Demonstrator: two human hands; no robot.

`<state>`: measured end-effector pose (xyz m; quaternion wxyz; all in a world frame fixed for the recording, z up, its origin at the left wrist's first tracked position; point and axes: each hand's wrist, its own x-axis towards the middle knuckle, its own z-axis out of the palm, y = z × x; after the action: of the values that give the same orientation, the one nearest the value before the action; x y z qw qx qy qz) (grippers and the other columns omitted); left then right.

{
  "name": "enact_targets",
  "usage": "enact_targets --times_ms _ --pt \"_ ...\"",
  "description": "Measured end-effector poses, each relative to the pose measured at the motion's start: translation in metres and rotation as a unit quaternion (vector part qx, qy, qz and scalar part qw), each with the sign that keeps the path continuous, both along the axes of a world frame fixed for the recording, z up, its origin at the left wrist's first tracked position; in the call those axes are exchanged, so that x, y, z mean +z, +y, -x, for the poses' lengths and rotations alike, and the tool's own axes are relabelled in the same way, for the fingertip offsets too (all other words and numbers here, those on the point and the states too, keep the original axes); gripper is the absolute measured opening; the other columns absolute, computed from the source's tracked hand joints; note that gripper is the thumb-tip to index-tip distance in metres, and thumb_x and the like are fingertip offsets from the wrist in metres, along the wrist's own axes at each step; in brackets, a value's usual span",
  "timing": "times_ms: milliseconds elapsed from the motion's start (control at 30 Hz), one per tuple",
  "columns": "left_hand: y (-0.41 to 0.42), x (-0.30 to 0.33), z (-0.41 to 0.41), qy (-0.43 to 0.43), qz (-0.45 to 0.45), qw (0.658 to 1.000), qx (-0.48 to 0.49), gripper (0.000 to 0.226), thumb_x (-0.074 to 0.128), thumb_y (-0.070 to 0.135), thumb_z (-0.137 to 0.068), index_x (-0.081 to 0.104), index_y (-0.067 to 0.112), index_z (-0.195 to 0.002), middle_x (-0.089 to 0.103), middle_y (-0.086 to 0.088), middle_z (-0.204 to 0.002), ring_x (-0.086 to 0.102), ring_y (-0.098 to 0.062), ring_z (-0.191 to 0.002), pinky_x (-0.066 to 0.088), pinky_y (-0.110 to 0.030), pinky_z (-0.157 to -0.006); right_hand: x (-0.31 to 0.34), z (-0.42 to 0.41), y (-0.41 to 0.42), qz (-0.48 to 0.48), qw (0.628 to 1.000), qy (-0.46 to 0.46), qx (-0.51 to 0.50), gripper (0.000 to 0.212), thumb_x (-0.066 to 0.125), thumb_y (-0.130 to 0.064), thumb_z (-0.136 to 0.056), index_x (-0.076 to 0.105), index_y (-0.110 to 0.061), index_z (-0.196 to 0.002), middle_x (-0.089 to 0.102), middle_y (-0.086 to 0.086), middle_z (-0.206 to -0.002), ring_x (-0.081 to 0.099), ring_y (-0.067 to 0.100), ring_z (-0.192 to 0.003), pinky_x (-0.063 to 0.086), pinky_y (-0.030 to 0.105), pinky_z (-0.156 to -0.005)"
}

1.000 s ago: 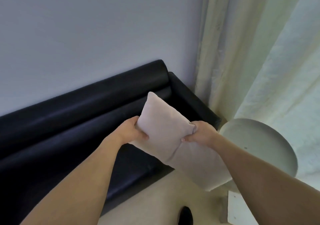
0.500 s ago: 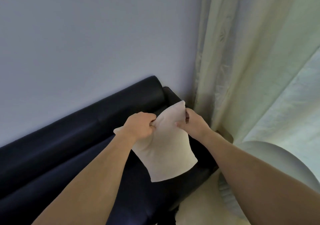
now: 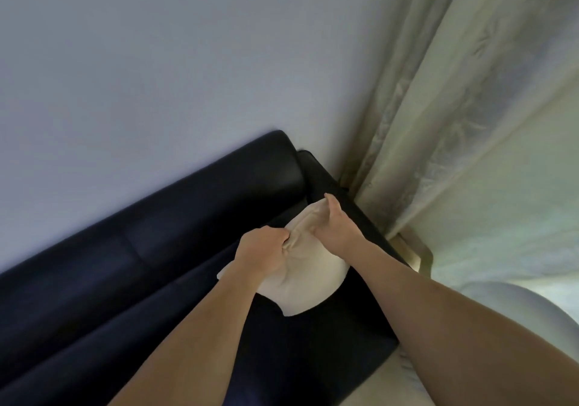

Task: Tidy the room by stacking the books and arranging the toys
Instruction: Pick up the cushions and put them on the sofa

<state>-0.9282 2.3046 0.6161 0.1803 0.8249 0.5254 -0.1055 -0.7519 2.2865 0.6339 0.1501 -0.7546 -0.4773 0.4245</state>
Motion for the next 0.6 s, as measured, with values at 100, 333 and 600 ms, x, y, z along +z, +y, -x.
enact_targets --times_ms 100,333,600 --pt "0.037 -0.022 -0.003 0.007 0.023 1.000 0.012 0.011 0.049 0.023 -0.097 0.057 0.023 -0.089 0.062 0.002 -0.080 0.062 -0.020 -0.075 0.055 -0.039 -0.075 -0.018 0.003 0.024 0.016 1.000 0.000 -0.002 0.080 0.057 -0.026 -0.095 0.005 -0.027 -0.155 0.033 0.006 -0.153 0.040 0.027 -0.136 0.037 0.040 -0.107" --pt "0.102 -0.059 -0.025 0.019 0.072 0.991 0.107 0.032 0.051 0.022 -0.097 0.047 0.014 -0.128 0.059 -0.009 -0.118 0.059 -0.030 -0.107 0.051 -0.046 -0.092 -0.048 0.000 0.027 0.089 0.996 0.013 0.019 0.082 0.059 -0.018 -0.091 0.008 -0.031 -0.154 0.023 0.001 -0.158 0.036 0.026 -0.137 0.039 0.041 -0.106" --pt "0.094 -0.038 -0.041 0.088 0.052 0.995 -0.005 0.042 0.045 0.030 -0.099 0.044 0.017 -0.139 0.049 -0.007 -0.136 0.049 -0.029 -0.123 0.038 -0.042 -0.105 -0.014 -0.023 0.017 0.071 0.997 -0.029 0.003 0.084 0.062 -0.017 -0.090 0.011 -0.029 -0.155 0.017 0.001 -0.161 0.032 0.026 -0.141 0.037 0.041 -0.111"
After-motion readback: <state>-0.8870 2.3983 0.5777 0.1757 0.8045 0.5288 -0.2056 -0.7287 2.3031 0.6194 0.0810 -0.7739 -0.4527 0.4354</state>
